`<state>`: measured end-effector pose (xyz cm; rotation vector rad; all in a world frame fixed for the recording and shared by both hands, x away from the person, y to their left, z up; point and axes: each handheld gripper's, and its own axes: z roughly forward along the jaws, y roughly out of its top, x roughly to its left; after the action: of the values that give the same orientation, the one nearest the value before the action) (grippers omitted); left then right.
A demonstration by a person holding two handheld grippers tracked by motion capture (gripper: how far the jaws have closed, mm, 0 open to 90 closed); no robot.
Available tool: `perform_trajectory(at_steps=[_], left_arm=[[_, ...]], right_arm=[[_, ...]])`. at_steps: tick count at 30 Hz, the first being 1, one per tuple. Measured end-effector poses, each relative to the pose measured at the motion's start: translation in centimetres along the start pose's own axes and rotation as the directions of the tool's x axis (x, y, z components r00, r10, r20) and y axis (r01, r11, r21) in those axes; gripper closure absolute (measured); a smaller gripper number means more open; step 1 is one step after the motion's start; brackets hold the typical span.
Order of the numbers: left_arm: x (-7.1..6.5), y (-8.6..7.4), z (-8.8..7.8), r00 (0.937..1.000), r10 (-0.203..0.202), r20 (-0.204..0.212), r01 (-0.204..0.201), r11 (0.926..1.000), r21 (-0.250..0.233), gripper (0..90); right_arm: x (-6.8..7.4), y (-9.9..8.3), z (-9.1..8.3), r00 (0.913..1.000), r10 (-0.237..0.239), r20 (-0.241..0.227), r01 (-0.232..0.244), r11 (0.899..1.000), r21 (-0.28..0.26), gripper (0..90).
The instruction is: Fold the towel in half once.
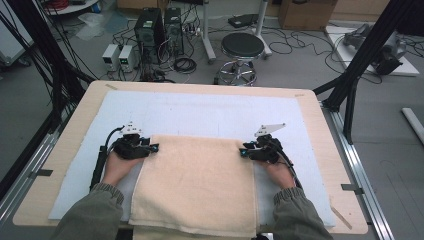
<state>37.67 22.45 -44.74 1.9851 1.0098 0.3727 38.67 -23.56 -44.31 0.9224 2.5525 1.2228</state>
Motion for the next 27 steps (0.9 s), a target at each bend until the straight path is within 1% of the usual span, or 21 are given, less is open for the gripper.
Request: perform_trajectory(at_steps=[1,2,3,5,6,8,9,10,11,12,14,17,18,19,20,21,22,23,24,26,27], left_arm=[[0.0,0.0,0.0,1.0,-0.001,-0.003,0.001,1.0,-0.002,65.4],[-0.1,0.0,0.1,1.0,0.005,0.005,-0.005,1.0,-0.002,74.2],[-0.3,0.1,0.2,0.9998,0.02,-0.008,-0.02,0.9998,0.002,80.9],[-0.4,0.3,0.3,0.9991,0.025,-0.034,-0.025,0.9997,-0.001,84.1],[-0.3,0.6,0.4,0.9984,0.01,-0.056,-0.01,0.9999,-0.004,84.6],[-0.1,1.2,0.4,0.9954,-0.023,-0.093,0.02,0.9992,-0.035,84.9],[0.2,1.7,0.4,0.9936,-0.034,-0.108,0.029,0.9988,-0.04,85.0],[0.5,2.3,0.4,0.9923,-0.027,-0.121,0.023,0.9992,-0.033,85.1],[0.6,2.8,0.4,0.9903,-0.039,-0.134,0.032,0.9979,-0.057,85.1],[0.9,3.5,0.3,0.9888,-0.041,-0.144,0.033,0.9979,-0.056,85.1],[1.3,4.6,0.2,0.9852,-0.042,-0.166,0.029,0.9965,-0.078,85.2],[2.0,6.3,0.1,0.9821,-0.05,-0.181,0.031,0.9938,-0.107,85.2],[2.3,6.8,0.1,0.9813,-0.051,-0.186,0.032,0.9942,-0.103,85.2],[2.5,7.4,0.1,0.98,-0.043,-0.194,0.022,0.9935,-0.112,85.2],[2.6,8.0,0.1,0.978,-0.04,-0.205,0.014,0.9922,-0.124,85.2],[2.8,8.6,0.1,0.977,-0.047,-0.208,0.018,0.9904,-0.137,85.1],[2.9,9.0,0.1,0.9764,-0.047,-0.211,0.016,0.9888,-0.149,84.9],[3.0,9.4,0.2,0.977,-0.038,-0.21,0.006,0.9882,-0.153,84.1],[3.1,9.5,0.4,0.9786,-0.036,-0.203,0.005,0.9885,-0.151,82.1],[3.5,9.2,0.5,0.9816,-0.031,-0.189,0.006,0.9916,-0.129,75.4],[3.8,9.0,0.5,0.9844,-0.041,-0.171,0.021,0.9931,-0.116,72.2]], right_arm=[[0.0,0.1,0.1,0.9999,-0.008,-0.007,0.008,1.0,0.001,74.4],[0.0,0.1,0.1,0.9998,-0.003,-0.021,0.003,1.0,0.004,77.9],[0.0,0.3,0.3,0.9995,-0.006,-0.031,0.006,1.0,0.005,80.0],[0.0,0.8,0.5,0.9988,-0.027,-0.041,0.028,1.0,0.01,81.4],[0.0,1.1,0.6,0.9985,-0.032,-0.043,0.033,0.999,0.015,81.7],[0.0,2.0,0.9,0.9985,-0.043,-0.035,0.043,0.999,0.022,82.0],[-0.1,2.5,1.0,0.9984,-0.052,-0.022,0.053,0.998,0.02,82.2],[-0.4,2.9,1.1,0.9986,-0.053,-0.01,0.053,0.998,0.022,82.3],[-0.7,3.4,1.2,0.9985,-0.054,0.006,0.054,0.998,0.022,82.5],[-1.0,3.9,1.1,0.9983,-0.051,0.029,0.051,0.999,0.004,82.7],[-1.8,5.0,0.8,0.9989,-0.008,0.045,0.01,0.999,-0.045,82.9],[-2.7,6.7,0.4,0.9952,0.001,0.098,0.008,0.997,-0.082,83.0],[-2.9,7.3,0.4,0.9933,0.0,0.115,0.01,0.996,-0.083,83.0],[-3.2,8.0,0.3,0.9917,-0.009,0.129,0.019,0.997,-0.081,83.0],[-3.4,8.7,0.1,0.9901,-0.005,0.14,0.017,0.996,-0.084,83.0],[-3.7,9.4,0.0,0.9876,-0.008,0.156,0.022,0.995,-0.093,83.0],[-4.0,10.0,-0.2,0.9861,0.002,0.166,0.016,0.994,-0.106,82.8],[-4.3,10.4,-0.2,0.9855,0.013,0.169,0.007,0.993,-0.114,82.2],[-4.6,10.6,-0.2,0.9853,0.021,0.169,0.001,0.992,-0.128,79.5],[-5.2,10.4,0.2,0.985,0.059,0.162,-0.038,0.991,-0.13,61.9],[-5.4,10.1,0.3,0.9854,0.067,0.156,-0.047,0.991,-0.128,58.8]])
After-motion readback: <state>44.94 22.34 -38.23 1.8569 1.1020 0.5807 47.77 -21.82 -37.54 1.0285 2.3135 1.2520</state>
